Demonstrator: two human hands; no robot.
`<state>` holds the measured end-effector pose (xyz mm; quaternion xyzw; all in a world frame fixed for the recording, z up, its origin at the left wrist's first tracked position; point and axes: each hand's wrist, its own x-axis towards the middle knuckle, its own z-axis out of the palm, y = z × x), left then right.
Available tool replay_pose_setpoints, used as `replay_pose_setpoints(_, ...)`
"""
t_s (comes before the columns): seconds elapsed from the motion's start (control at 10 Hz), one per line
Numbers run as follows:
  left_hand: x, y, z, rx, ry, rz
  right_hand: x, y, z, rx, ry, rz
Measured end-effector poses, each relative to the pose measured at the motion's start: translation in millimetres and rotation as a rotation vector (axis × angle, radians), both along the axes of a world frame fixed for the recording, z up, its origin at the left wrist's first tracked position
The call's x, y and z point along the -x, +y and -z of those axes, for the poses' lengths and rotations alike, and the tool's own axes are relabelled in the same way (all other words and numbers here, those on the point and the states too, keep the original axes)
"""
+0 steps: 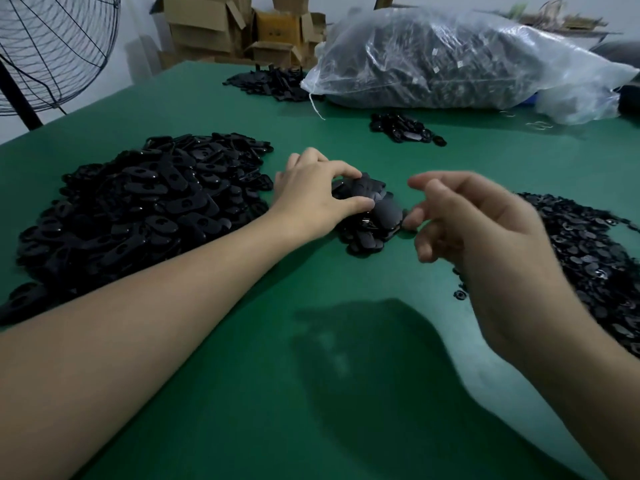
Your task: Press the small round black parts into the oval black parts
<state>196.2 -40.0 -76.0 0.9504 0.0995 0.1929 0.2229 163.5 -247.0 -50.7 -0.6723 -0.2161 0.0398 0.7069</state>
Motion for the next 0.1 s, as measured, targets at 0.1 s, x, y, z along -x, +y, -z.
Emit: replay_pose_setpoints(0.1,0.9,-0.7,0.7,0.046,-0.051,0.019,3.2,-8.2,-27.3,-0.132,-0.146,-0.072)
